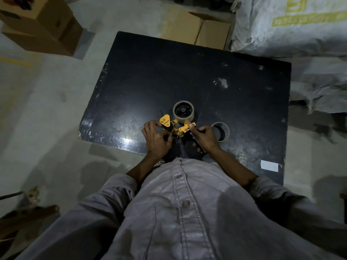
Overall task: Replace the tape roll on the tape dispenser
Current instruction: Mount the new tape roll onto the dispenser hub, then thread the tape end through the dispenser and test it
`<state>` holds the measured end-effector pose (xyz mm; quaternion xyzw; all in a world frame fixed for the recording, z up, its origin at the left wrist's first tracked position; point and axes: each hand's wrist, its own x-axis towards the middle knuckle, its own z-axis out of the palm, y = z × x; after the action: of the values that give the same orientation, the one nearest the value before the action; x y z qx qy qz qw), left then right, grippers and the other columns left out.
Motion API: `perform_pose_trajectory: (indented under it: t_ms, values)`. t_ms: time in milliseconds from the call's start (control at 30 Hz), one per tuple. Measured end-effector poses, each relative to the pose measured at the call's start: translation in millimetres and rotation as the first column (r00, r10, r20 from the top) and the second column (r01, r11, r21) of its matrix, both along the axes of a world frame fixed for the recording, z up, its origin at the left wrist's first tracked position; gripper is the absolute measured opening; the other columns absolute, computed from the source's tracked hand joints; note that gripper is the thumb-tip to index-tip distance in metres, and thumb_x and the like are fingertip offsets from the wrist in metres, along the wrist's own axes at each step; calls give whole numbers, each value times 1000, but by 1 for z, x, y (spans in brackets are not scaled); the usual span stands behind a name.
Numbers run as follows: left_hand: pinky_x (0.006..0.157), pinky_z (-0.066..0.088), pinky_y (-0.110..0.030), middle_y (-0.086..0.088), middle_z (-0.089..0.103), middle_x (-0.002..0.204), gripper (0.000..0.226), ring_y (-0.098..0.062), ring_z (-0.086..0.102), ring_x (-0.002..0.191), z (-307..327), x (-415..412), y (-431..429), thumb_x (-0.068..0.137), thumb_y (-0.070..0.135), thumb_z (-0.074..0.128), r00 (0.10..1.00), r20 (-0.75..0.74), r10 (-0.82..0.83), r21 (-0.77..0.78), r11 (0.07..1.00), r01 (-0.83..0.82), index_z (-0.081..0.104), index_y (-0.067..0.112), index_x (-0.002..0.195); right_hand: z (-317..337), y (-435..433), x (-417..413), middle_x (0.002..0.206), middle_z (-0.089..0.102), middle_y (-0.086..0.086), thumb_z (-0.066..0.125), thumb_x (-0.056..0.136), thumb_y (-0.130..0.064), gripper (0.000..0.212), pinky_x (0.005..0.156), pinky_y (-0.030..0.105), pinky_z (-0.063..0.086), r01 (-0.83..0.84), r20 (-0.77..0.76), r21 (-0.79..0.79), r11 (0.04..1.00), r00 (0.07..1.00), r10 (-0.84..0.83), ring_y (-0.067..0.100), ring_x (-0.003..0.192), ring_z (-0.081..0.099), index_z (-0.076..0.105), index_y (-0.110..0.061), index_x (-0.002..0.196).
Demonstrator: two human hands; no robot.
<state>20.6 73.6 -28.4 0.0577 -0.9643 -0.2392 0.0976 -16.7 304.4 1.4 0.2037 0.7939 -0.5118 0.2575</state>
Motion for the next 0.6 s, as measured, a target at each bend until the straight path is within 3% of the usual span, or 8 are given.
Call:
perform_pose_trajectory:
  t_ms: [133, 333, 433, 600]
  values:
    - [94, 38, -49, -13, 56, 120, 13, -36, 51, 123, 1, 2, 0, 86, 34, 82, 1000, -3, -2, 13, 1000, 2, 83, 22, 81, -2, 2, -2, 73, 82, 12, 70, 85, -95, 83, 43, 30, 48, -12, -2, 11, 1000, 1000, 12, 28, 45, 66, 52, -22, 120]
    - [93, 40, -48, -10, 56, 119, 13, -38, 53, 121, 0, 6, -1, 86, 35, 81, 1000, 0, -24, 38, 999, 24, 83, 23, 81, -6, 2, -4, 73, 83, 11, 69, 80, -99, 84, 55, 44, 57, -14, 1, 37, 999, 1000, 14, 38, 52, 72, 51, -25, 115]
    - [94, 41, -46, -9, 58, 117, 14, -36, 55, 119, -2, 8, -2, 86, 33, 80, 1000, -6, -6, 78, 997, 7, 83, 20, 81, -8, 4, -4, 73, 83, 11, 69, 80, -100, 84, 54, 43, 57, -22, 0, 47, 999, 1000, 22, 34, 50, 71, 51, -26, 115]
    - [85, 51, -49, -8, 66, 98, 18, -31, 56, 101, -14, 25, -12, 81, 14, 77, 999, 46, -17, 158, 987, 10, 62, 10, 72, -10, 5, -10, 73, 81, 14, 65, 88, -96, 76, 44, 31, 47, 61, -18, 49, 997, 998, -60, 27, 43, 64, 48, -24, 108]
